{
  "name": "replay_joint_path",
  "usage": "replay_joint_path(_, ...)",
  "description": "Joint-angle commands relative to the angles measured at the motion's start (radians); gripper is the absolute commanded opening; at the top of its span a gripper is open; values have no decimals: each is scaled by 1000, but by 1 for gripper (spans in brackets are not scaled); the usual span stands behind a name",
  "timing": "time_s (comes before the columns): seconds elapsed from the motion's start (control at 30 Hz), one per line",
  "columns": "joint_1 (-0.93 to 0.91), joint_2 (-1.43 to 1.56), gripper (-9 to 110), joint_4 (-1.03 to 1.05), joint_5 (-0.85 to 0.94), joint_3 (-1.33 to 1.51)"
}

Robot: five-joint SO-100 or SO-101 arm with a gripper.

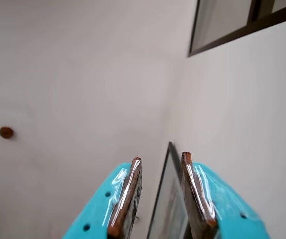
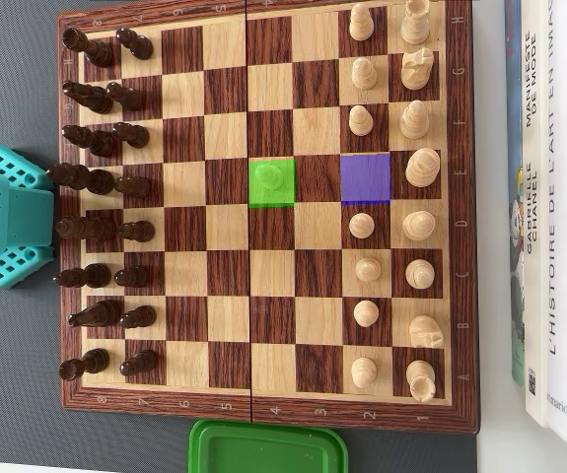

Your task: Play chess

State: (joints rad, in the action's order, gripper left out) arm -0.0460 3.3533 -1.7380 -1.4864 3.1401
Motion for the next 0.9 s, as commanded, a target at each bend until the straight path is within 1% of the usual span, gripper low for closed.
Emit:
replay_joint_path(0.0, 3, -6, 13, -43, 3, 18)
replay_joint_path(0.87, 5, -8, 13, -54, -5, 18)
